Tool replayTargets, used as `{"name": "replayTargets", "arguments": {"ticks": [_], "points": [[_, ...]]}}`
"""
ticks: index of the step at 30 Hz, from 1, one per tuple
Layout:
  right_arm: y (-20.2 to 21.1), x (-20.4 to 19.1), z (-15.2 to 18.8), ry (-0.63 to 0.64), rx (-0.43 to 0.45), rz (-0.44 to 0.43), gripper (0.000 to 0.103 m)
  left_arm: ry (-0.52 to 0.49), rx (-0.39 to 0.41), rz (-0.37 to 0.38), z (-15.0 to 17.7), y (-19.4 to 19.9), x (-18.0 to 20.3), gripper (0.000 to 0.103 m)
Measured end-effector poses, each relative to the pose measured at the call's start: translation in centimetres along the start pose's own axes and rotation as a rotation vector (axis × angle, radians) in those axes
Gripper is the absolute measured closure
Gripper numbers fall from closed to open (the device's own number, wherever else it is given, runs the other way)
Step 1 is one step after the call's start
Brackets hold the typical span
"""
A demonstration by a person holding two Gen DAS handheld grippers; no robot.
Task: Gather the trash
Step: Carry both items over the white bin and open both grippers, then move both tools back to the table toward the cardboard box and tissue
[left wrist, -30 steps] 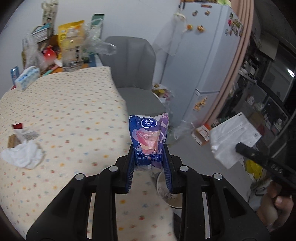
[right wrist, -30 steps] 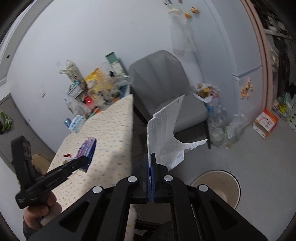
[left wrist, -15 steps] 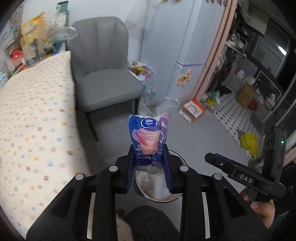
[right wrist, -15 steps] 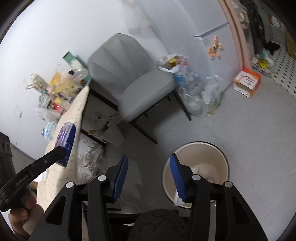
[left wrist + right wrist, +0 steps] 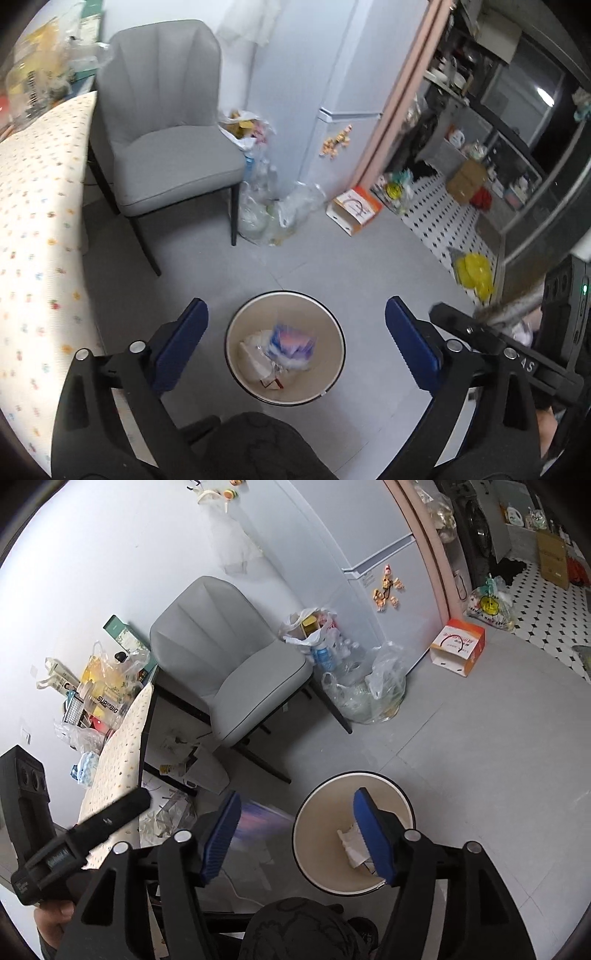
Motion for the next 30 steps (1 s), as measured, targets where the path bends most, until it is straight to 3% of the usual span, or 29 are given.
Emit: {"name": "replayTargets", "arguments": {"ticks": [4, 9, 30], "points": [[0.1, -2.2, 0.2, 0.041, 0.017, 0.01, 0.017, 0.05, 0.043, -0.03, -0.3, 2.3, -2.4, 0.006], [-0.6, -6.5, 0.6, 0.11, 0.009, -0.031, 0.008, 0.119, 0.088, -0.069, -0.5, 5.3, -6.1, 0.006], [-3.0, -27.1, 3.6, 0.413, -0.052, -0.197, 0.008, 0.399, 0.289, -0.26, 2.1, 19.1, -24.6, 0.006]]}}
Point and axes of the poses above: each gripper's, at about its wrist camera, not at the fingertips, and y roughly against the way its jaws point, x to its right, z to its underside, the point moved 3 cm from there along -y, roughly the way its jaws point, and after that the axes turned 4 degrees about -z, right-handed, at the moved point
